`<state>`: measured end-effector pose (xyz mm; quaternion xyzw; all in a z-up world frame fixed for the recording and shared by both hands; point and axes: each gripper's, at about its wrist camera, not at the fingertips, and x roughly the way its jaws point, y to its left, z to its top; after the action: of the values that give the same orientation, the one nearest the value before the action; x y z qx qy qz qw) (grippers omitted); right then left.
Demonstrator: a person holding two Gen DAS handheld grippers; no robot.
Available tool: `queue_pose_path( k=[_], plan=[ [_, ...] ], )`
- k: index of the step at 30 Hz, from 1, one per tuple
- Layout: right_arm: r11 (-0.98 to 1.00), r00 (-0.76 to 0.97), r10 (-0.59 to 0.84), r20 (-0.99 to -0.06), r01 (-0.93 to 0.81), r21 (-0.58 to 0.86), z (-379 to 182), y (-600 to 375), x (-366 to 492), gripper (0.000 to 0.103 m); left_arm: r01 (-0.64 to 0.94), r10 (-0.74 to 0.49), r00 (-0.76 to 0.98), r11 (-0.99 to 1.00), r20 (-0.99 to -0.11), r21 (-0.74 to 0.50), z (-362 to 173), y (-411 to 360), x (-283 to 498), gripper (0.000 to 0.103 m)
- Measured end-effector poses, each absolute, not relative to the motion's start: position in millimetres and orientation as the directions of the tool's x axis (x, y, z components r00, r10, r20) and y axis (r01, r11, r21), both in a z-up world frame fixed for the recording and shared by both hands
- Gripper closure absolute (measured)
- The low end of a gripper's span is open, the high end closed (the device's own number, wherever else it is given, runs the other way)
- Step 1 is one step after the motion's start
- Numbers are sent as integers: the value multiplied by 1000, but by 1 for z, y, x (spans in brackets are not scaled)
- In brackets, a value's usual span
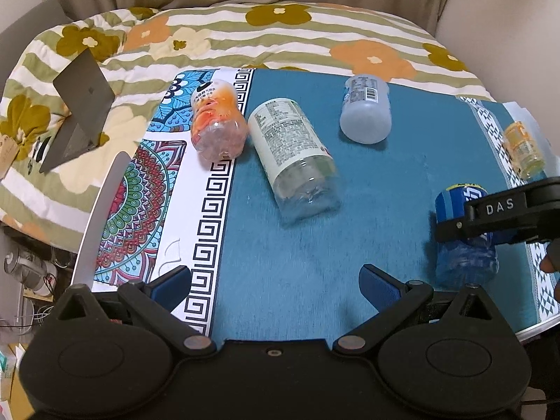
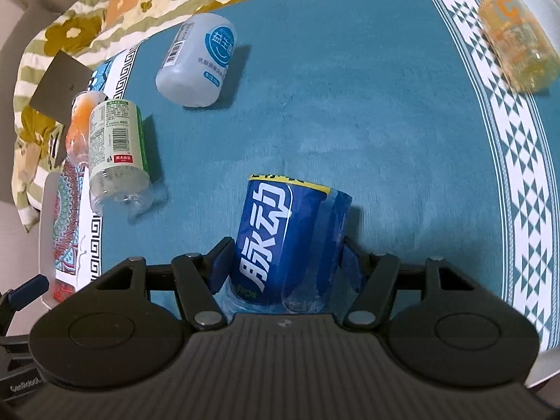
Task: Flip cup upright
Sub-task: 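Lift the blue cup with the right tool and rotate it upright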
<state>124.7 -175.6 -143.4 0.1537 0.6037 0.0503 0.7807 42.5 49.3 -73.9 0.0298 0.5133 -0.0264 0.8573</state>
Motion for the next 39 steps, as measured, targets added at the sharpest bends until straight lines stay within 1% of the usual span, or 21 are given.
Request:
queue_pose_path(
  k=[6,8,11,13,14,19,23,30,32,36,38,39],
  plan=[
    [945,266,264,-927,119,303,-145,-175,126,25,89,-22,475,996,-880,23,-72,47,45,0],
    [945,266,264,-927,123,304,-145,-175,125,24,94,-26,476,995,-879,21,-72,47,46,0],
    [940,260,277,-925,127,317,-144,-176,126,17,104,-31,477,994,-878,21,-70,46,47,0],
    [938,267,279,-922,128,321,-142,-176,126,2,112,-36,480,993,-876,21,-68,45,48,0],
    [938,272,278,-921,130,321,-140,-177,125,0,117,-39,482,993,-875,20,-66,44,48,0],
    [920,321,272,-907,189,343,-123,-192,117,0,175,-86,484,985,-871,0,-57,35,49,0],
    [902,384,248,-889,242,356,-102,-214,96,0,260,-151,484,965,-862,-23,-43,18,54,0],
    [932,448,152,-881,231,278,-81,-257,63,0,379,-197,443,925,-875,-17,-32,-34,72,0],
    [944,462,124,-878,217,248,-80,-270,56,0,393,-208,400,919,-893,-38,-37,-51,83,1],
    [951,490,97,-866,211,226,-82,-295,46,0,383,-261,303,914,-916,-134,-48,-78,102,1],
    [951,494,101,-864,207,229,-85,-308,45,0,374,-248,259,917,-934,-140,-58,-92,112,6],
    [953,491,101,-865,201,225,-86,-313,46,0,372,-233,240,919,-942,-132,-64,-99,117,11]
  ],
)
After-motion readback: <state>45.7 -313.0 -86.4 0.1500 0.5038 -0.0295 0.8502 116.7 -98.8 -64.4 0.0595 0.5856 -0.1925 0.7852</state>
